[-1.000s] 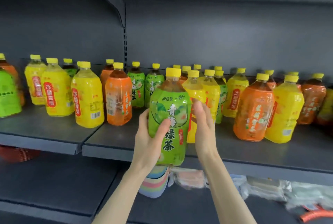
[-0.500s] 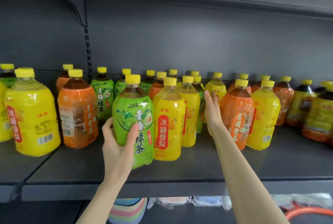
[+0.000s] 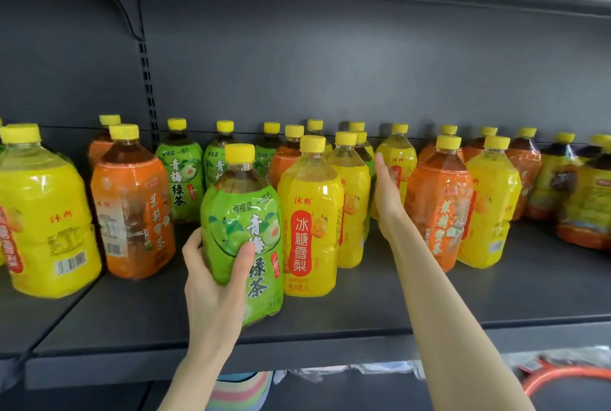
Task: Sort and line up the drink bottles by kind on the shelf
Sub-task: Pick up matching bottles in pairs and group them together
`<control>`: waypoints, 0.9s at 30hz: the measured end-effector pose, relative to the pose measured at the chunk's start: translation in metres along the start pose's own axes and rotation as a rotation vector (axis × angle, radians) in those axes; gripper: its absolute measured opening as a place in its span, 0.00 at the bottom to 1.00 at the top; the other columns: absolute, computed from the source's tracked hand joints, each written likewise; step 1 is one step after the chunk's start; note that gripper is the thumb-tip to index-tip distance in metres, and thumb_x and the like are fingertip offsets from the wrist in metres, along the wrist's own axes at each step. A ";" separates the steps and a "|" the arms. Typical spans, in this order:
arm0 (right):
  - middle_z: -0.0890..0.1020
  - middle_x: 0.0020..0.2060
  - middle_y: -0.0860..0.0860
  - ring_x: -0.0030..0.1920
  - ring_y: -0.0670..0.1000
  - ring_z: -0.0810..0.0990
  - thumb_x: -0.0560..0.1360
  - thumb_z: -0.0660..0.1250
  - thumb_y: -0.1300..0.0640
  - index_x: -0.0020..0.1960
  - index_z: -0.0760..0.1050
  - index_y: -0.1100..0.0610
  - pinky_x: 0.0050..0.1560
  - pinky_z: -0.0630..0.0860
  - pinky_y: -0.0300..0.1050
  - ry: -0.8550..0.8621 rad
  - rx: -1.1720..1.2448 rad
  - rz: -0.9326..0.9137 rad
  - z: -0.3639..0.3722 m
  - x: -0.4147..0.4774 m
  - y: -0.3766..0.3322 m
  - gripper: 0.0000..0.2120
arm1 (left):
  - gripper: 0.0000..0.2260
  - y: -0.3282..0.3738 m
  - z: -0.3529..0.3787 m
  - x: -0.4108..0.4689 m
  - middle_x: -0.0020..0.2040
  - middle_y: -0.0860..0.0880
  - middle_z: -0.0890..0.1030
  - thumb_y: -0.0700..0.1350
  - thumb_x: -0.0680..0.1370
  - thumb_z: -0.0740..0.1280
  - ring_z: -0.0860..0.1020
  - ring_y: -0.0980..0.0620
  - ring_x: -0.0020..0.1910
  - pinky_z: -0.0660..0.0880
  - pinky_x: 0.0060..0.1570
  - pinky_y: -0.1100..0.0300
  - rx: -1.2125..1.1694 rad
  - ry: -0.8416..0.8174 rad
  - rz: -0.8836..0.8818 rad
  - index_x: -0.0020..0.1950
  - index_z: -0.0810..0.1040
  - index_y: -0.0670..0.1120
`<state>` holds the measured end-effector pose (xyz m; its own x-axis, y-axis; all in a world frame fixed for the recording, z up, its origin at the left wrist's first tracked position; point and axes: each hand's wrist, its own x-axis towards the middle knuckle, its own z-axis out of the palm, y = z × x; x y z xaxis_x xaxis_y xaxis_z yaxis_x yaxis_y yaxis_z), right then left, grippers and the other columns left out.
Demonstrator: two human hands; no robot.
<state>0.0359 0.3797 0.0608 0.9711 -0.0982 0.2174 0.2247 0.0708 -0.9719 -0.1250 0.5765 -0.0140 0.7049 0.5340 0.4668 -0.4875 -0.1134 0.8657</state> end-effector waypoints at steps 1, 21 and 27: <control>0.65 0.74 0.50 0.73 0.55 0.64 0.62 0.59 0.20 0.77 0.55 0.46 0.73 0.60 0.61 -0.013 0.034 0.046 -0.002 0.012 0.001 0.52 | 0.34 0.000 0.000 0.000 0.52 0.61 0.77 0.65 0.63 0.68 0.78 0.67 0.47 0.77 0.37 0.68 -0.002 -0.002 0.003 0.65 0.63 0.56; 0.81 0.55 0.53 0.57 0.54 0.79 0.72 0.71 0.44 0.63 0.72 0.58 0.63 0.74 0.55 0.243 -0.111 -0.110 -0.008 0.015 0.002 0.26 | 0.30 -0.004 -0.001 0.001 0.52 0.61 0.75 0.56 0.69 0.69 0.77 0.70 0.46 0.77 0.36 0.70 -0.033 -0.010 -0.005 0.68 0.63 0.51; 0.81 0.53 0.51 0.55 0.51 0.79 0.76 0.68 0.45 0.61 0.73 0.57 0.59 0.75 0.49 0.261 -0.246 -0.208 -0.021 0.002 -0.003 0.20 | 0.31 -0.003 0.000 0.001 0.51 0.61 0.75 0.53 0.68 0.66 0.76 0.72 0.44 0.75 0.35 0.73 -0.025 -0.024 0.006 0.69 0.62 0.49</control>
<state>0.0352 0.3584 0.0618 0.8472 -0.3357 0.4118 0.3573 -0.2137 -0.9092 -0.1231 0.5773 -0.0158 0.7142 0.5128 0.4764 -0.5043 -0.0950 0.8583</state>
